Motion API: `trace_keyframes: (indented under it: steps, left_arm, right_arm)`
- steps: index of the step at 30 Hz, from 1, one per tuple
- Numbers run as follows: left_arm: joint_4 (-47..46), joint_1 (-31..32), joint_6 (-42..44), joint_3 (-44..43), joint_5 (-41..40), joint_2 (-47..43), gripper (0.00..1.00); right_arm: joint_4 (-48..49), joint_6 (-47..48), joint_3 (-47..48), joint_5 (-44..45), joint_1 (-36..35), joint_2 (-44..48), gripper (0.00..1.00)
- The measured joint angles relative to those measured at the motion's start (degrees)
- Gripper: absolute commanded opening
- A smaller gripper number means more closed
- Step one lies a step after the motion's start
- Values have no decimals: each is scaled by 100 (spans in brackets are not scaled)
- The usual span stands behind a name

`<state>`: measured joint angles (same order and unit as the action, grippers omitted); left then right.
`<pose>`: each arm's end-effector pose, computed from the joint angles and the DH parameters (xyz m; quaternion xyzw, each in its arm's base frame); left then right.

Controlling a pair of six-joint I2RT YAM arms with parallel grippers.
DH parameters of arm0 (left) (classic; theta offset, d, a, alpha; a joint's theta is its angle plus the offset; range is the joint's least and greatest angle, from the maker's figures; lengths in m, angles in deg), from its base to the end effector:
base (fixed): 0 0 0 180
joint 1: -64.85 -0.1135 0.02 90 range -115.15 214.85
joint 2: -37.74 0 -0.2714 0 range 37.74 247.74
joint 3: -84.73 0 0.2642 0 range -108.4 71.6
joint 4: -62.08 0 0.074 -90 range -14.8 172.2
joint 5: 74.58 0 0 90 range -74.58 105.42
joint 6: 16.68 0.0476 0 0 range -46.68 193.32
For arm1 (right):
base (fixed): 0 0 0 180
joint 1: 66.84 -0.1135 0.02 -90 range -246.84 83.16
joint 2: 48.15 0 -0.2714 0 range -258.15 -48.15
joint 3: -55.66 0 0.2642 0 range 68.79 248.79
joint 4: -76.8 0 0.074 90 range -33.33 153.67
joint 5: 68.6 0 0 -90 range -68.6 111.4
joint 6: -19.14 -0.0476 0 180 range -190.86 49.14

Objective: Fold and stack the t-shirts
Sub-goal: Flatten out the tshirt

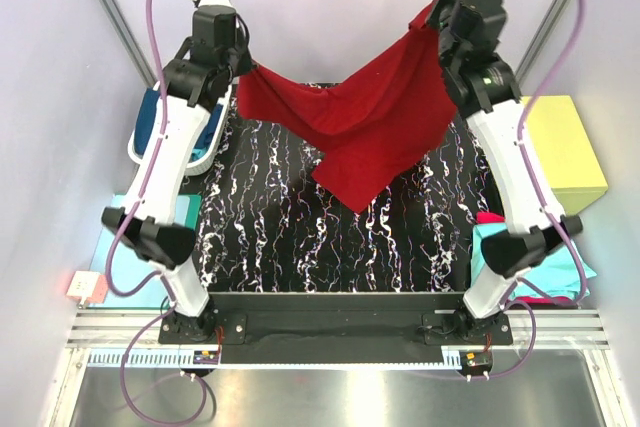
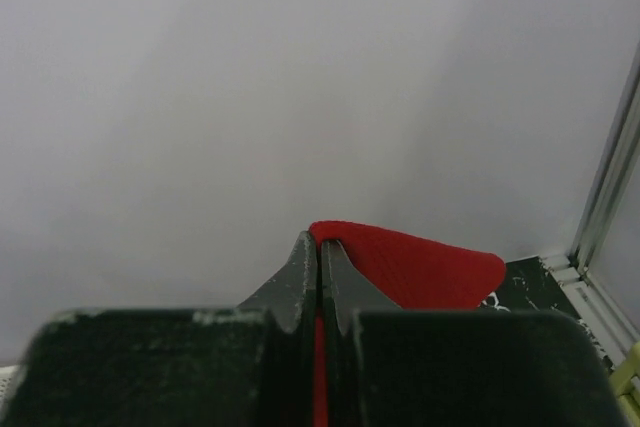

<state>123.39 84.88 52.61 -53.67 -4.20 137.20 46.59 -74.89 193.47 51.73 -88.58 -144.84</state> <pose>0.3625 -0.1151 0.5020 -0.0997 0.8181 -0.0582 0.5634 0.3467 0.1124 0.5786 0.1047 0.6382 0.0036 0.7627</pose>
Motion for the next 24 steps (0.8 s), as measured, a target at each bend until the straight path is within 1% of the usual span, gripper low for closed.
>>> trace_keyframes:
  steps: [4, 8, 13, 19, 24]
  left_arm:
    - [-50, -339, -144, -393, 385, 533, 0]
    - [-275, -713, -337, -686, 839, 1027, 0]
    - [-461, -962, -487, -962, 1233, 1512, 0]
    - [-586, -957, -667, -1012, 1561, 1460, 0]
    - [-627, -852, -767, -1012, 1670, 914, 0]
  right_arm:
    - [11, -175, -9, -297, 140, -503, 0]
    - [2, -319, 243, -621, 238, -1156, 0]
    - [-2, -428, 581, -920, 262, -1711, 0]
    - [-66, -444, 1058, -1099, 221, -1792, 0]
    - [17, -35, 1139, -931, -136, -1335, 0]
